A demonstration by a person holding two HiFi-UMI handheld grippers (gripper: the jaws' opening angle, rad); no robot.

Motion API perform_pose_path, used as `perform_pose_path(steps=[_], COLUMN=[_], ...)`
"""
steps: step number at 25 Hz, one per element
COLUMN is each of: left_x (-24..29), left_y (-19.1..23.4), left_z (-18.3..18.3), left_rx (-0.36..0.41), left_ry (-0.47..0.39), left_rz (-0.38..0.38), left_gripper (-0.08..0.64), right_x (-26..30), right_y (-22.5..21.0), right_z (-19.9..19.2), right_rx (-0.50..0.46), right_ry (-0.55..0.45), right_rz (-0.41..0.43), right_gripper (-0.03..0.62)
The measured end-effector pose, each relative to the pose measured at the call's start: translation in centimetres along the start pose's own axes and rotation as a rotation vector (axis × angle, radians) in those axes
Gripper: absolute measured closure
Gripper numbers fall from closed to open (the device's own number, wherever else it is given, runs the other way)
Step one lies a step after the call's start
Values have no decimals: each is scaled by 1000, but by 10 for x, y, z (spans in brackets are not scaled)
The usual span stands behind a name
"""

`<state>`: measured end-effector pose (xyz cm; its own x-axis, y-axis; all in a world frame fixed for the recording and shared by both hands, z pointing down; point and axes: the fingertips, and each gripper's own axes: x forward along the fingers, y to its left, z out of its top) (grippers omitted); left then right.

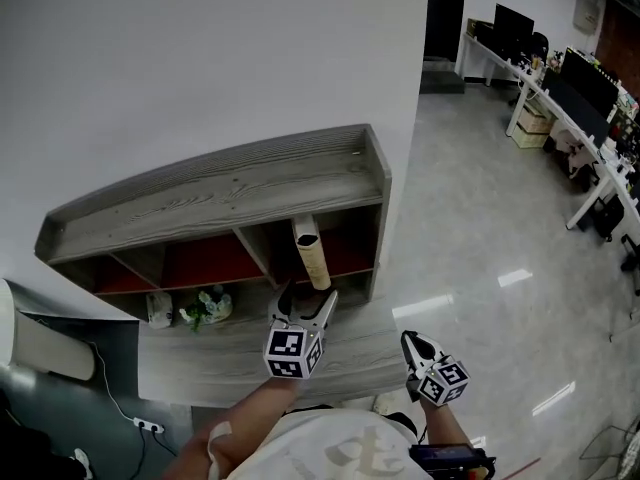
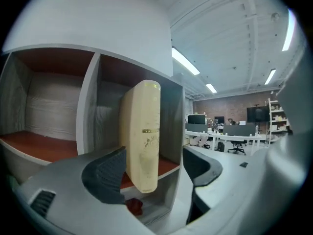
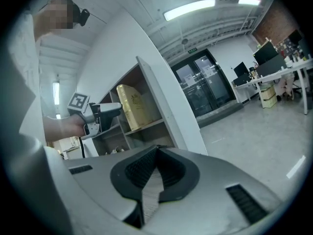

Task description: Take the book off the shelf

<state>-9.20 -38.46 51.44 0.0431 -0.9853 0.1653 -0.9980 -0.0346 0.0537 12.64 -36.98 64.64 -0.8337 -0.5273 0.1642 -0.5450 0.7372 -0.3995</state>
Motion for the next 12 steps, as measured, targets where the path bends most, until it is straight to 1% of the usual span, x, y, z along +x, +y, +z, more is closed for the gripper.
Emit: perform_pose_path(steps=[4, 12], left_x=[19, 51], left_y=[5, 11], left_z=[19, 38], left_rx=[17, 12], left_ry=[-28, -46], left_rz=[105, 247], left_gripper=[195, 195], right_x=[6, 14], right_y=[-19, -58], right_z=[8, 24], right_rx=[1, 10], right_ry=[12, 21], right_rz=[35, 82], right_gripper=[586, 586])
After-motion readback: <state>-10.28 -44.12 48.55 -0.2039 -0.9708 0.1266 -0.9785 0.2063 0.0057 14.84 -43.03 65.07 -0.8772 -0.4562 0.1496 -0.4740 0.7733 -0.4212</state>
